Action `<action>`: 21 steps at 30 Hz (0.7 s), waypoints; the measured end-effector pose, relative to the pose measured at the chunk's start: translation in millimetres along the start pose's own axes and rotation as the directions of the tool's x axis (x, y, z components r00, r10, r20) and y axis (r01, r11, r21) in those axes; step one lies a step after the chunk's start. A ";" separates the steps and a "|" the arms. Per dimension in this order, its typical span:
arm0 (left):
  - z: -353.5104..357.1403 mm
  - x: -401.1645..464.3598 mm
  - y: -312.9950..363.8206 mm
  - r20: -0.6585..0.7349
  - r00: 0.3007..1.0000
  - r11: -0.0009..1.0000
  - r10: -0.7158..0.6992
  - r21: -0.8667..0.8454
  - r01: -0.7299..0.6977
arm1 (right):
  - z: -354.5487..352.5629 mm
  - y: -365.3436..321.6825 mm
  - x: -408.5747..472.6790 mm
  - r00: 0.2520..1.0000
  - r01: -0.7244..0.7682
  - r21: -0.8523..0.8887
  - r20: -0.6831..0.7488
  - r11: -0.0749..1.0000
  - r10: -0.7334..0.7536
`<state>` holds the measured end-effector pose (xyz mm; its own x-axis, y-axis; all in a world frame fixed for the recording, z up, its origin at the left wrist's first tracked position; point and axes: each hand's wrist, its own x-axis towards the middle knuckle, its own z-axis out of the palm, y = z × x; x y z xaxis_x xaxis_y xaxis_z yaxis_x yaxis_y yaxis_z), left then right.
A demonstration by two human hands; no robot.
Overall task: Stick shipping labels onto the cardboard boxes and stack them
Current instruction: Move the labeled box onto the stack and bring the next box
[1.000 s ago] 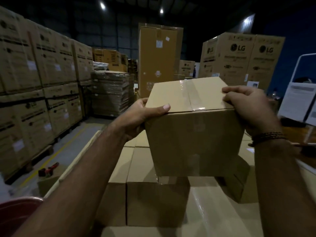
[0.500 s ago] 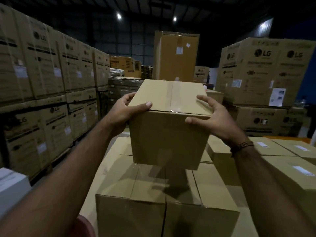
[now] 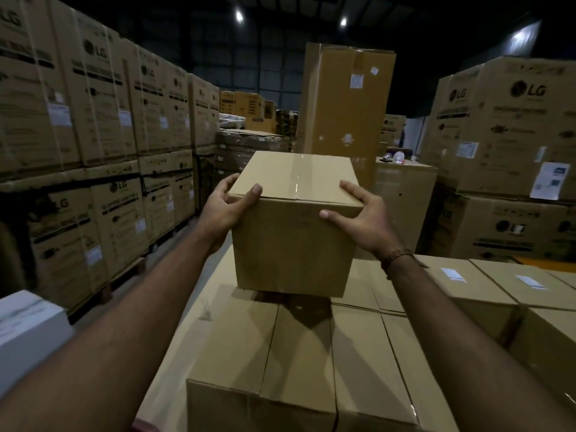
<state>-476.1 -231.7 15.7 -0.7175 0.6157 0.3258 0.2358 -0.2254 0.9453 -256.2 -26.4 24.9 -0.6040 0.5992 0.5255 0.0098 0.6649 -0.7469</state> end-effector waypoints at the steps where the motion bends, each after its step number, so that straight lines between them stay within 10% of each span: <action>1: -0.9 5.7 -7.9 0.010 1.000 1.000 -0.005 0.005 0.005 | 4.5 5.7 6.8 1.000 -0.002 0.010 -0.020 1.000 0.002; 14: -4.2 43.8 -111.0 0.124 0.983 0.962 -0.137 0.251 0.103 | 48.9 71.5 25.5 0.983 -0.027 -0.005 -0.184 1.000 0.025; 21: -20.3 34.6 -176.5 0.083 0.973 0.793 -0.214 0.597 0.123 | 64.9 110.9 -24.5 0.970 -0.239 -0.099 0.019 0.966 0.242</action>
<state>-555.8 -185.9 -140.1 -0.6943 0.7102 0.1165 0.4897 0.3475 0.7996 -292.0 3.7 -97.2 -0.5986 0.7336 0.3217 0.2327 0.5436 -0.8065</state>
